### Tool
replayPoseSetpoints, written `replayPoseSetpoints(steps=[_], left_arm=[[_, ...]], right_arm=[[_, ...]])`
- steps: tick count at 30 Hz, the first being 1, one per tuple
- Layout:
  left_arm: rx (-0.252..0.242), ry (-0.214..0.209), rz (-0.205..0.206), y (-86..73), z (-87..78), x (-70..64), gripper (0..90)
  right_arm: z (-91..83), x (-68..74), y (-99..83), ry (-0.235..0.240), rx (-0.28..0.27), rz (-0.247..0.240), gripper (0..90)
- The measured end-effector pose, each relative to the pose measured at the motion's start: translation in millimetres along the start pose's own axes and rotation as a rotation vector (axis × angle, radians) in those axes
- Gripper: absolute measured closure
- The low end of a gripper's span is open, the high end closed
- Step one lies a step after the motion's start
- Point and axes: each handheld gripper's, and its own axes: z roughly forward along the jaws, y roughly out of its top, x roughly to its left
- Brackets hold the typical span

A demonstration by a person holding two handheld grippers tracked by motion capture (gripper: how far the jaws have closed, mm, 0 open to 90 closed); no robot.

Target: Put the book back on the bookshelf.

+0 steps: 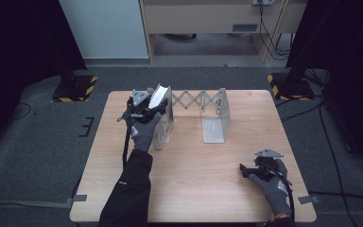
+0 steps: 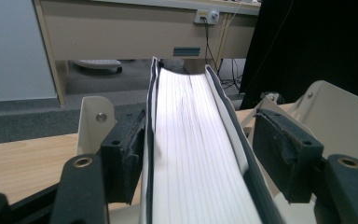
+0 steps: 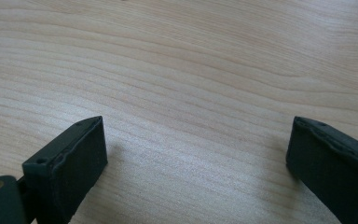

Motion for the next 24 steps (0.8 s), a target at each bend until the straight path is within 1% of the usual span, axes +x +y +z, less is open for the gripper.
replayPoseSetpoints(steps=[2, 5, 6, 9, 12, 15, 17, 18, 21, 22, 24], left_arm=[[0.003, -0.017, 0.011, -6.7, -8.7, 0.9, 35.4], [-0.001, -0.035, 0.004, -18.1, -20.4, 2.3, 35.3], [-0.006, -0.04, 0.007, -23.0, -25.8, 2.6, 35.4], [-0.008, -0.044, 0.024, -31.9, -35.9, 2.4, 36.1], [0.008, -0.04, 0.04, -41.5, -42.7, 2.4, 38.2], [0.022, -0.036, 0.045, -49.3, -44.2, 3.5, 41.7], [0.024, -0.029, 0.039, -53.7, -43.7, 4.6, 44.7], [0.021, -0.033, 0.028, -55.6, -42.9, 5.3, 46.3], [0.017, -0.04, 0.01, -56.4, -40.6, 5.4, 46.2], [0.018, -0.043, -0.002, -56.5, -39.6, 5.3, 45.7], [0.014, -0.048, -0.002, -57.2, -37.4, 4.3, 45.0]], right_arm=[[0.0, 0.0, 0.0, 0.001, 0.001, 0.0, 5.3], [0.0, 0.1, 0.0, -0.001, 0.0, 0.002, 5.3], [-0.1, 0.1, 0.0, 0.001, 0.001, 0.001, 5.3], [-0.1, 0.1, 0.0, 0.0, 0.001, 0.001, 5.4], [-0.1, 0.1, 0.0, 0.0, 0.001, 0.001, 5.4], [-0.1, 0.2, 0.0, 0.0, 0.001, 0.001, 5.3], [-0.1, 0.1, 0.0, 0.0, 0.001, 0.0, 5.3], [-0.1, 0.2, 0.0, 0.0, 0.001, 0.0, 5.3], [0.0, 0.1, 0.0, 0.0, 0.001, 0.0, 5.4], [-0.1, 0.1, 0.0, 0.0, 0.001, 0.0, 5.4], [-0.1, 0.1, 0.0, 0.0, 0.001, 0.001, 5.3]])
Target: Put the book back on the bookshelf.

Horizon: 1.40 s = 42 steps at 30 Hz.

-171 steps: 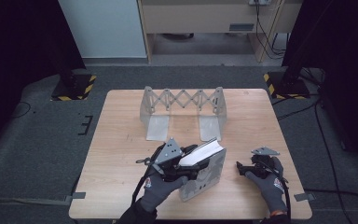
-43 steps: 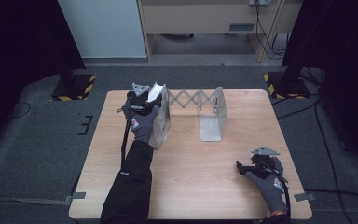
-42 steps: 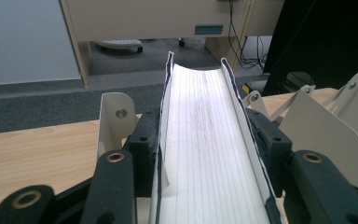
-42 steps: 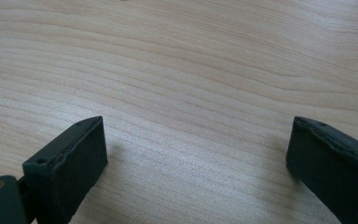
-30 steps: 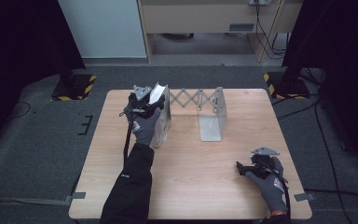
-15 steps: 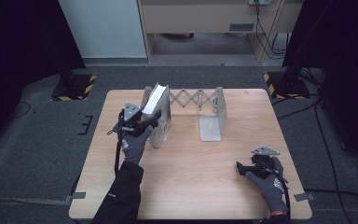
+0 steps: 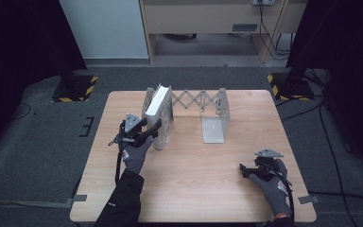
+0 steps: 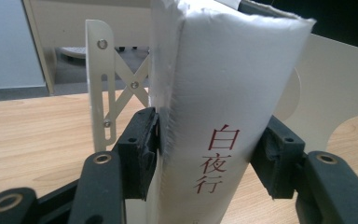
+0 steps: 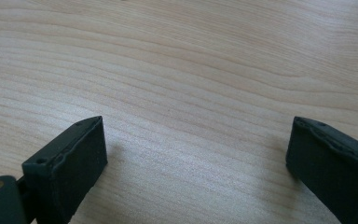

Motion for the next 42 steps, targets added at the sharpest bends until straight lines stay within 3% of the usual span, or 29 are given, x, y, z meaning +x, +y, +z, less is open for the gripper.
replayPoseSetpoints(steps=[8, 12, 18, 27, 42], left_arm=[[-0.018, 0.006, 0.008, -0.7, 9.0, -3.6, 43.9], [-0.026, -0.01, 0.008, -2.3, 11.6, -3.6, 42.0], [0.04, -0.013, 0.038, -16.5, 9.5, -6.2, 40.9], [0.051, -0.035, -0.006, -18.6, 19.4, -7.8, 40.4], [0.045, -0.029, 0.002, -13.3, 36.9, -4.6, 38.5]], right_arm=[[0.0, 0.0, 0.0, 0.0, 0.0, 0.0, 5.3], [0.0, 0.0, 0.0, 0.0, 0.0, 0.0, 5.3], [0.0, 0.0, 0.0, 0.0, 0.0, 0.0, 5.3], [0.1, -0.1, 0.0, -0.001, -0.001, -0.001, 5.4], [0.0, 0.0, 0.0, 0.0, 0.0, -0.001, 5.3]])
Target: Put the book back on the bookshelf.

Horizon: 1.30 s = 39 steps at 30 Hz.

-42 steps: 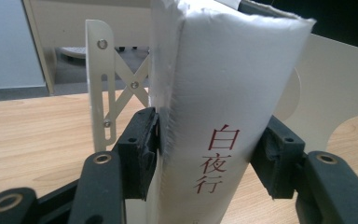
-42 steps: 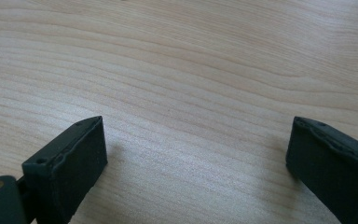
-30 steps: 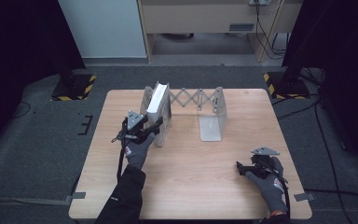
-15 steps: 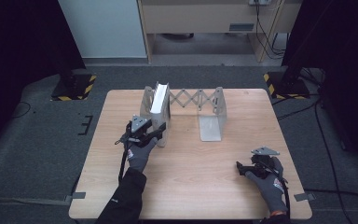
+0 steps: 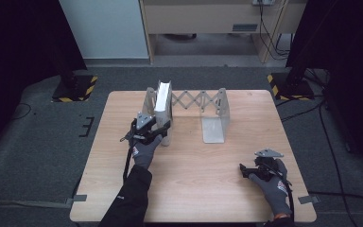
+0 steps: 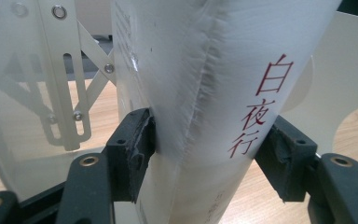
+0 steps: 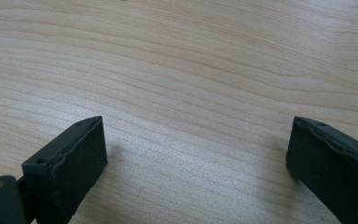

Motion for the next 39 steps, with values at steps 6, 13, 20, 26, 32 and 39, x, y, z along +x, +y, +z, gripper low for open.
replayPoseSetpoints(steps=[6, 13, 20, 26, 32, 39], left_arm=[[-0.002, 0.002, 0.0, 0.9, 6.2, 0.6, 37.7], [0.009, 0.004, 0.005, 1.5, 7.5, -0.5, 36.6], [0.013, -0.006, 0.032, -0.8, -14.9, -5.5, 33.9], [0.05, -0.032, 0.042, -4.8, -42.6, -8.9, 31.7], [0.098, -0.067, 0.036, -17.1, -65.4, -9.2, 30.2], [0.183, -0.067, 0.07, -44.9, -85.2, -5.8, 27.9]], right_arm=[[0.0, 0.0, 0.0, 0.0, 0.0, 0.0, 5.4], [0.0, 0.0, 0.0, 0.0, 0.0, 0.0, 5.4], [0.0, 0.0, 0.0, 0.0, 0.0, 0.0, 5.4], [0.0, 0.1, 0.0, 0.0, 0.0, 0.0, 5.4], [-0.1, 0.1, 0.0, 0.0, 0.0, 0.0, 5.4], [-0.3, 0.3, -0.1, -0.002, 0.0, 0.001, 5.8]])
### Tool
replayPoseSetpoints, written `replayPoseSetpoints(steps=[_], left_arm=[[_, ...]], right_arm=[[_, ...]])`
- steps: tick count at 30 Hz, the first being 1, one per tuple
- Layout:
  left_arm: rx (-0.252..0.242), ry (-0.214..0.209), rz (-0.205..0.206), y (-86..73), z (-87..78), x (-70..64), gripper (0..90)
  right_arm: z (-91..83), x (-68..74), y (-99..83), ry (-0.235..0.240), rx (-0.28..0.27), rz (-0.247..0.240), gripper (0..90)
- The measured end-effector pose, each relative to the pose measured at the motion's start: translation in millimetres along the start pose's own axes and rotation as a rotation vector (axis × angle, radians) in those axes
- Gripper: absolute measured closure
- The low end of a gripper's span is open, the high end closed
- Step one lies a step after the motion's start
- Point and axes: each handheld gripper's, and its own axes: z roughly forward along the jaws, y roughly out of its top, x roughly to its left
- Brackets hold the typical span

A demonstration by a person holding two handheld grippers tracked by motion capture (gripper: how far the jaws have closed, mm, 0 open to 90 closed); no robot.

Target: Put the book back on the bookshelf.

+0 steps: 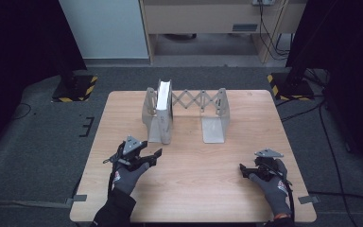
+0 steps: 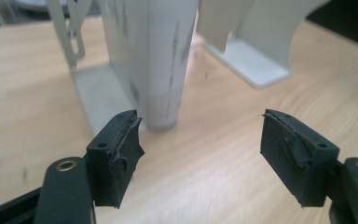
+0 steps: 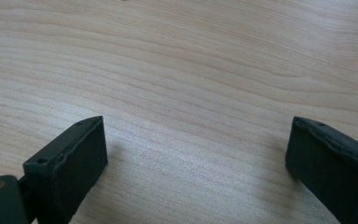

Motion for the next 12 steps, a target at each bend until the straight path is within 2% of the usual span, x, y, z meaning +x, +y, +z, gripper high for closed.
replayPoseSetpoints(steps=[4, 7, 9, 12], left_arm=[[0.069, 0.009, -0.001, -22.5, -4.8, 5.8, 26.5], [0.119, 0.03, 0.005, -38.3, -6.3, 11.8, 26.4], [0.159, 0.046, 0.0, -46.0, -6.3, 17.2, 26.2], [0.186, 0.063, -0.015, -54.0, -5.5, 22.8, 24.8]], right_arm=[[-0.1, 0.1, 0.0, 0.0, 0.0, 0.0, 6.0], [0.1, 0.3, -0.2, -0.002, -0.006, 0.002, 6.3], [0.0, 0.4, -0.1, -0.002, -0.005, 0.004, 6.4], [-0.6, 0.6, -0.4, -0.002, -0.007, 0.002, 7.8]])
